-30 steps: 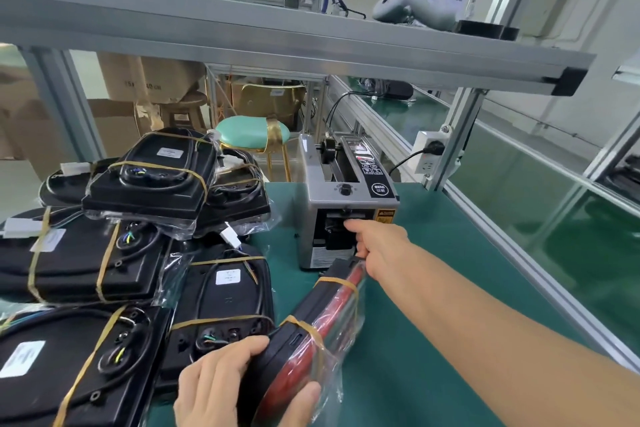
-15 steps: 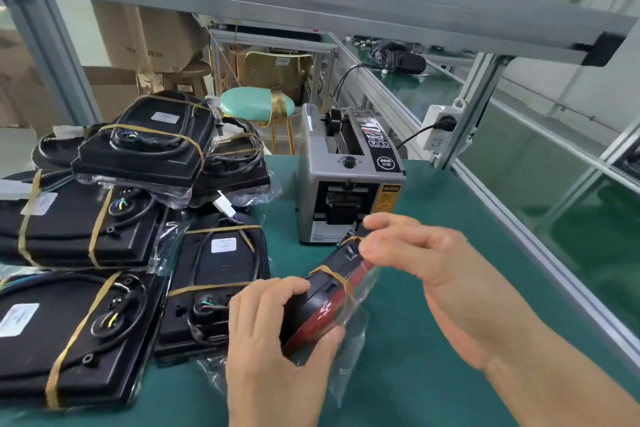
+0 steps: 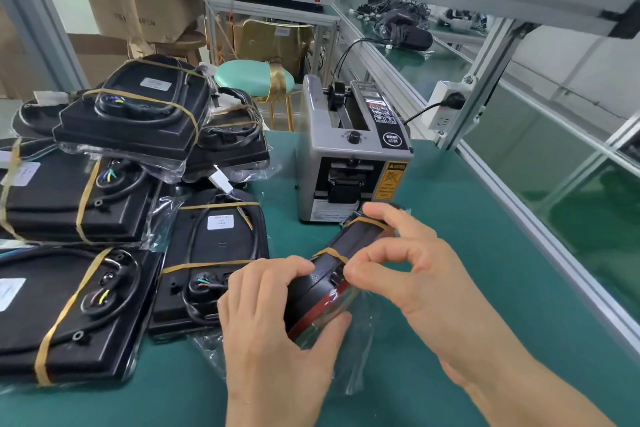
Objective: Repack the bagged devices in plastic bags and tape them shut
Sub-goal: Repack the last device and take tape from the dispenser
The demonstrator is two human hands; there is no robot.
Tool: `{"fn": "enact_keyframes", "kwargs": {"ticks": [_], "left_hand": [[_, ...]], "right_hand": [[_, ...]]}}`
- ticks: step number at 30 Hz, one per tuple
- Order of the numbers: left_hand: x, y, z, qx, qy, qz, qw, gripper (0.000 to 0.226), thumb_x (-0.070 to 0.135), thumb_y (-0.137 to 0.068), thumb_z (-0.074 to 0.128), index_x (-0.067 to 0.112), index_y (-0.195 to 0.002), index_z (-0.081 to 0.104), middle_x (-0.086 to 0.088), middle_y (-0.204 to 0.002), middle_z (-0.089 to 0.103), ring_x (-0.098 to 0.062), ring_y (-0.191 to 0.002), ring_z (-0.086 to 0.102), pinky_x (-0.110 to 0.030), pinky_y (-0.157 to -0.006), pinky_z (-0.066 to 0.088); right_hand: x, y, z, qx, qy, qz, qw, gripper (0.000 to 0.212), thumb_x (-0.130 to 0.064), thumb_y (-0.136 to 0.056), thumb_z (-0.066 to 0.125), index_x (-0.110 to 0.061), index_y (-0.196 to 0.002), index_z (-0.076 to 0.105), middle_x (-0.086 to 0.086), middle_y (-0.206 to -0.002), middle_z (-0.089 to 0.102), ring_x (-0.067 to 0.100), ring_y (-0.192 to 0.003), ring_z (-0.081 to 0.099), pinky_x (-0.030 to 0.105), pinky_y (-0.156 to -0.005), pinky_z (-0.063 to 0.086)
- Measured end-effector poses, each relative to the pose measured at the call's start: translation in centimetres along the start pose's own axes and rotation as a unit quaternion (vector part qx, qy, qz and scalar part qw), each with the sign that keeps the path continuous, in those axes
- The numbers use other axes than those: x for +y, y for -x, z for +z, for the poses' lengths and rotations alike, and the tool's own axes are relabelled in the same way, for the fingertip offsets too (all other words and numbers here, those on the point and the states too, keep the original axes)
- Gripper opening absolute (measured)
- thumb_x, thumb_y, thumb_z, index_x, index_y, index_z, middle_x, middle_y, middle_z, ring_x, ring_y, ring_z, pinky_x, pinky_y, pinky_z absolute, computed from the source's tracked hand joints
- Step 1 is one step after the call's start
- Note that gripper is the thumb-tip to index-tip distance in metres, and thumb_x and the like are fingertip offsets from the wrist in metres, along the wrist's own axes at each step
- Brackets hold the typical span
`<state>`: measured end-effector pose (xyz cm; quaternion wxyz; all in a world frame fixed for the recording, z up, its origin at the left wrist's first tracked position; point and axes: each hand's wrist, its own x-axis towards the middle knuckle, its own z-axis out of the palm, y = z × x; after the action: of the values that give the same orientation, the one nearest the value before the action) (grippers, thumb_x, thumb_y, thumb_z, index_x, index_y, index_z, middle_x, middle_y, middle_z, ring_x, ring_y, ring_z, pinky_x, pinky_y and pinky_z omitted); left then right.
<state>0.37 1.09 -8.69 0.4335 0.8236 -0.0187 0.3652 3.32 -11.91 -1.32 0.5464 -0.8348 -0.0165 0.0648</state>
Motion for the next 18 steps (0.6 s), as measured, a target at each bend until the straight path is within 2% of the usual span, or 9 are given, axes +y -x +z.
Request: {"fn": "enact_keyframes", "kwargs": {"ticks": [3,7,10,13,18], "left_hand": [[0.0,0.02,-0.07,-0.004,0.001,0.002,1.0,0.047,0.043,-0.057,0.067,0.031,-0.099,0.05,0.015,-0.096,0.053,-0.014,-0.092,0.05,-0.035,-0.08,0.036],[0.06,0.05,-0.11,-0.006,-0.001,0.002,1.0,0.047,0.043,-0.056,0.067,0.03,-0.098,0.049,0.014,-0.095,0.053,-0.013,-0.092,0.049,-0.035,-0.08,0.036],[0.03,0.06,-0.11,-0.008,-0.002,0.009,1.0,0.046,0.042,-0.056,0.066,0.03,-0.097,0.05,0.012,-0.094,0.053,-0.013,-0.092,0.049,-0.034,-0.08,0.036],[0.06,0.09,-0.09,-0.014,-0.007,0.019,1.0,0.046,0.042,-0.057,0.066,0.029,-0.098,0.05,0.008,-0.094,0.055,-0.015,-0.091,0.049,-0.031,-0.081,0.033],[-0.12,0.41,0.08,-0.013,-0.017,0.035,0.999,0.043,0.041,-0.059,0.067,0.032,-0.098,0.054,0.007,-0.097,0.053,-0.013,-0.091,0.049,-0.035,-0.08,0.035]], "right_hand": [[-0.1,-0.17,0.02,0.002,0.014,-0.004,1.0,0.006,-0.032,-0.066,0.072,-0.031,-0.061,0.074,-0.041,-0.126,0.042,-0.033,-0.111,0.025,0.016,-0.091,0.026],[-0.16,-0.21,0.12,0.0,0.037,-0.009,0.999,0.007,-0.033,-0.067,0.073,-0.032,-0.06,0.074,-0.04,-0.124,0.042,-0.012,-0.128,0.026,0.027,-0.102,0.022],[-0.12,-0.17,0.07,-0.002,0.055,-0.016,0.998,0.008,-0.031,-0.069,0.073,-0.034,-0.061,0.074,-0.041,-0.122,0.041,-0.011,-0.128,0.027,0.023,-0.1,0.021],[-0.07,-0.09,0.08,0.005,0.077,-0.023,0.997,0.01,-0.03,-0.069,0.073,-0.035,-0.061,0.074,-0.039,-0.121,0.042,-0.011,-0.127,0.028,0.014,-0.091,0.024],[0.18,0.25,0.31,0.018,0.114,-0.035,0.993,0.013,-0.025,-0.072,0.074,-0.034,-0.063,0.073,-0.038,-0.122,0.041,-0.007,-0.126,0.031,0.013,-0.092,0.023]]}}
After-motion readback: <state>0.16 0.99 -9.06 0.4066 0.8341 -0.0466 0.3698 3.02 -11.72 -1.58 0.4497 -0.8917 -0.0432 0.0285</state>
